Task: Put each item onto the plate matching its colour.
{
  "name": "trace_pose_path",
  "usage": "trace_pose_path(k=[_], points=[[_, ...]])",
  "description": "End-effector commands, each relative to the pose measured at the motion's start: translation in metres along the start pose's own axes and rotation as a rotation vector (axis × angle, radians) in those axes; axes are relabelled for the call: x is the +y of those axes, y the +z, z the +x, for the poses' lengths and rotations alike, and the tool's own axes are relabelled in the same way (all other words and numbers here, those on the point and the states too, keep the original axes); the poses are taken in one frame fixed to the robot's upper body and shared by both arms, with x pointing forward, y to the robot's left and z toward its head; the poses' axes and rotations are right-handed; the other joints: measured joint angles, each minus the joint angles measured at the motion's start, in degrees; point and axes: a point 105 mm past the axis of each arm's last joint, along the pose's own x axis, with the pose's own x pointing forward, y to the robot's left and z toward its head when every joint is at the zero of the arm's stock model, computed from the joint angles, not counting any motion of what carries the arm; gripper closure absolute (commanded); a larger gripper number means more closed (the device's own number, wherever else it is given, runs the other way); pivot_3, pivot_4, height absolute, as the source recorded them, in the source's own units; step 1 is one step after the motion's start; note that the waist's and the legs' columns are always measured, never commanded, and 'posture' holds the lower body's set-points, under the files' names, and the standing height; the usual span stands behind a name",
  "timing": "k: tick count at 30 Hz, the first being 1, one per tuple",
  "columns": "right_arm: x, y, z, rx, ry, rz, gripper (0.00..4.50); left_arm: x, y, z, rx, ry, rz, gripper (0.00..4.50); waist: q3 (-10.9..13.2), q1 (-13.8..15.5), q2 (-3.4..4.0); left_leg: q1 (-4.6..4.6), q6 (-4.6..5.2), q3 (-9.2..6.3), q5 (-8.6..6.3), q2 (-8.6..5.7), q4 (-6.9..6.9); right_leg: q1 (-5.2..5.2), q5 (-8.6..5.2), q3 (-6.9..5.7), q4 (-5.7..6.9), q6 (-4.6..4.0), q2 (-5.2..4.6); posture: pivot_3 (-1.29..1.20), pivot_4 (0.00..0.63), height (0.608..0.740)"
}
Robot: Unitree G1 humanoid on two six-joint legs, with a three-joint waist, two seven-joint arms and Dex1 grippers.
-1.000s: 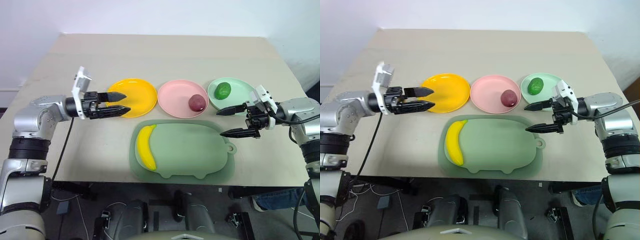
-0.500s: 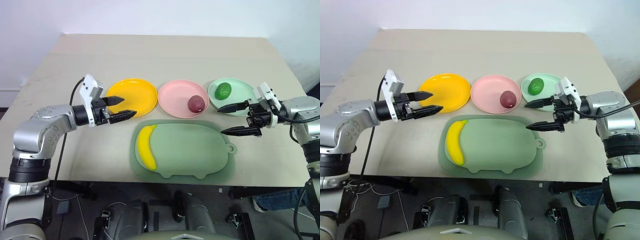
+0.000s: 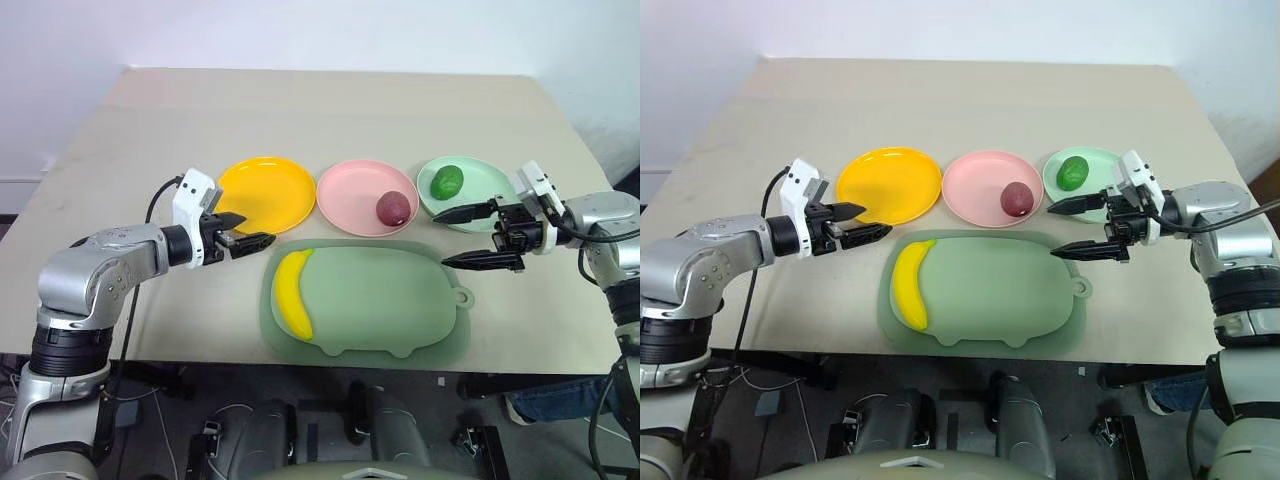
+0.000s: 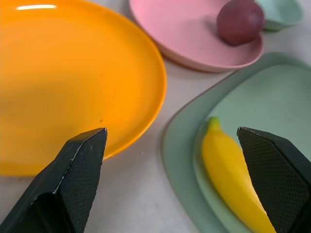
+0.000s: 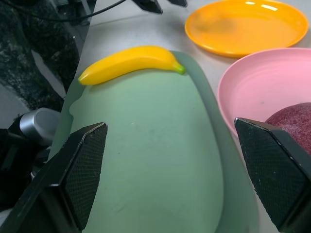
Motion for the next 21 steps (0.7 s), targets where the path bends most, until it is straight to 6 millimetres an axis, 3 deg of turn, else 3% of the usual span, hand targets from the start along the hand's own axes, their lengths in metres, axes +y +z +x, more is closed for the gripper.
trace_pose_path(k=[1, 5, 10, 15, 21], points=[[-0.004, 0.015, -0.007, -0.029, -0.024, -0.041, 0.08, 0.005, -0.001, 0.002, 0.032, 0.062, -0.021, 0.00, 0.0, 0.0, 0.00, -0.01, 0.00, -0.01, 0.00, 0.00, 0.00, 0.01, 0.00, 0.00, 0.00, 0.00, 0.00, 0.00, 0.150, 0.740], [-0.005, 0.016, -0.006, -0.023, -0.024, -0.049, 0.08, 0.010, -0.015, 0.004, 0.162, 0.073, -0.155, 0.00, 0.0, 0.0, 0.00, 0.00, 0.00, -0.02, 0.00, -0.01, 0.01, 0.03, 0.00, -0.01, 0.00, 0.00, 0.00, 0.00, 0.150, 0.740], [-0.004, 0.016, -0.006, -0.019, -0.021, -0.048, 0.08, -0.004, -0.016, 0.003, 0.261, 0.067, -0.115, 0.00, 0.0, 0.0, 0.00, 0.00, 0.00, -0.03, 0.00, 0.00, -0.01, 0.03, 0.00, -0.02, 0.05, 0.00, 0.00, 0.00, 0.150, 0.740], [-0.005, 0.012, -0.007, -0.012, -0.029, -0.040, 0.08, -0.024, 0.004, 0.003, 0.219, -0.051, -0.168, 0.00, 0.0, 0.0, -0.01, 0.00, -0.02, -0.06, 0.01, -0.01, 0.01, 0.07, 0.00, -0.02, 0.03, 0.01, -0.01, 0.00, 0.150, 0.740], [-0.006, 0.011, -0.008, -0.003, -0.035, -0.036, 0.08, -0.028, 0.022, -0.012, 0.197, -0.125, -0.168, 0.00, 0.0, -0.2, -0.01, 0.06, -0.05, -0.06, 0.03, 0.00, -0.03, 0.07, 0.00, -0.01, 0.04, 0.00, 0.01, 0.00, 0.150, 0.740]])
